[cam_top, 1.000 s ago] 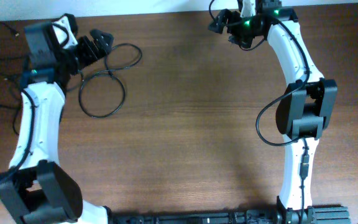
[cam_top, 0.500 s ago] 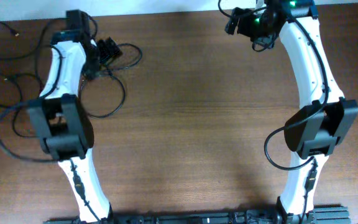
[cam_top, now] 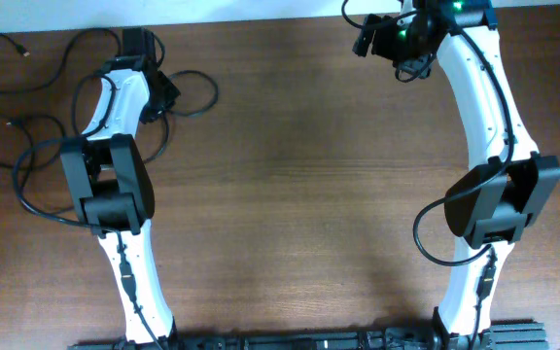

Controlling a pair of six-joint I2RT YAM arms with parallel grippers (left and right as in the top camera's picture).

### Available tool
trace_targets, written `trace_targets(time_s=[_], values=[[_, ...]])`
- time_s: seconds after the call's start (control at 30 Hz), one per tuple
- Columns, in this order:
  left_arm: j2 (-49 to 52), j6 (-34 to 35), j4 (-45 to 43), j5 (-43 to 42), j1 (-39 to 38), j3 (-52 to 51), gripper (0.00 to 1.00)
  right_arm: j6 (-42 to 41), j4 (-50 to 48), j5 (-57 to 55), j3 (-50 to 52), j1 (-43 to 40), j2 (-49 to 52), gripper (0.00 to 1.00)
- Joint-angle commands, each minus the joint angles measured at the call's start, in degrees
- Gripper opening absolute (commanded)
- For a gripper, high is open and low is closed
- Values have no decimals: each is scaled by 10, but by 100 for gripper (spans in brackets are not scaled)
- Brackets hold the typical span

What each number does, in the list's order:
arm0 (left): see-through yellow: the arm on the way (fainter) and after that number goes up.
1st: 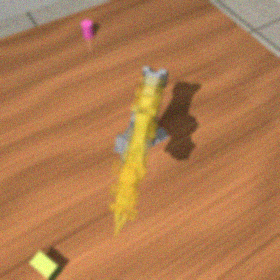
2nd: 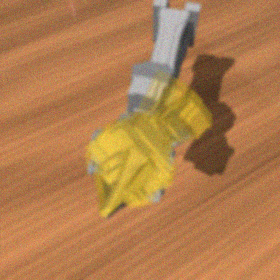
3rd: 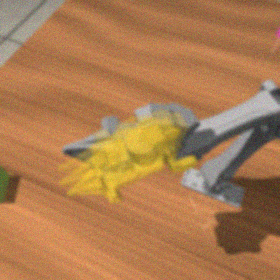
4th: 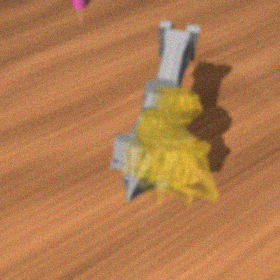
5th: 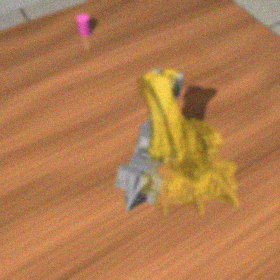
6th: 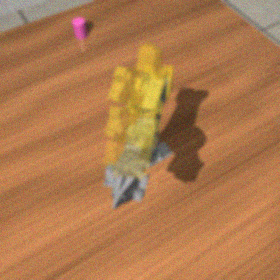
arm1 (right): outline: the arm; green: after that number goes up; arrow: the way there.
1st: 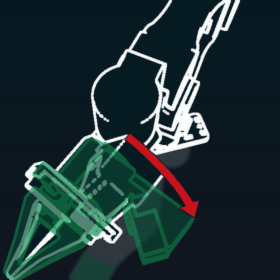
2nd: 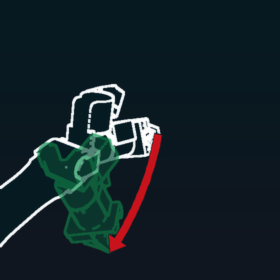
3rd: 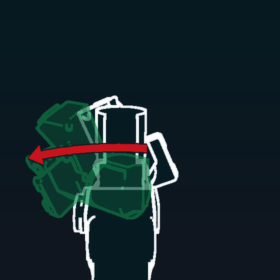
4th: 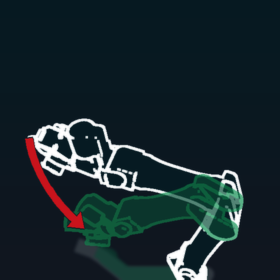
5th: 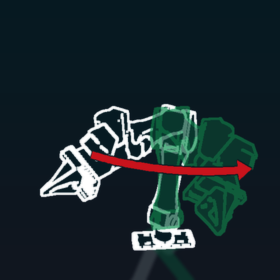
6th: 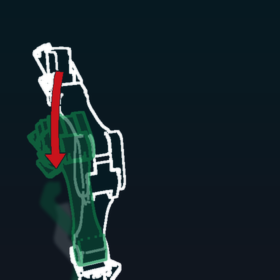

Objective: Untangle cables

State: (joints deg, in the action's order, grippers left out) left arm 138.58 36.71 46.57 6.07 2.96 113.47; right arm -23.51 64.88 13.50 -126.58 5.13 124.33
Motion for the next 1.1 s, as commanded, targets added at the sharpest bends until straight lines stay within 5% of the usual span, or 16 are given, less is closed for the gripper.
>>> trace_targets(time_s=[0.0, 0.2, 0.37, 0.5, 0.63, 0.7, 0.9, 0.97, 1.07], values=[[22, -1, -28, 15, 3, -7, 12, 6, 9, -7, -5, 2, -4, 99], [22, -5, -41, -5, 48, 52, 2, 8, 14, -7, -5, 2, -4, 99], [22, -137, -25, -5, 59, 52, 0, 8, 13, -7, -5, 2, -4, 99], [22, -158, -19, -13, 53, 51, 3, 7, 9, -7, -5, 2, -4, 99], [22, -158, -20, -24, 49, 51, 33, 8, 10, -7, -5, 2, -4, 99], [8, -158, -14, -24, 51, 52, 59, 7, 10, -7, -5, 2, -4, 99], [-174, -158, 34, -73, 51, 52, 77, 8, 22, -5, -5, 1, -32, 99], [-248, -158, 63, -104, 51, 52, 97, 13, 34, -5, -5, 1, -67, 99], [-346, -158, 121, -112, 51, 52, 99, 59, 75, -7, -5, 2, -148, 99]])
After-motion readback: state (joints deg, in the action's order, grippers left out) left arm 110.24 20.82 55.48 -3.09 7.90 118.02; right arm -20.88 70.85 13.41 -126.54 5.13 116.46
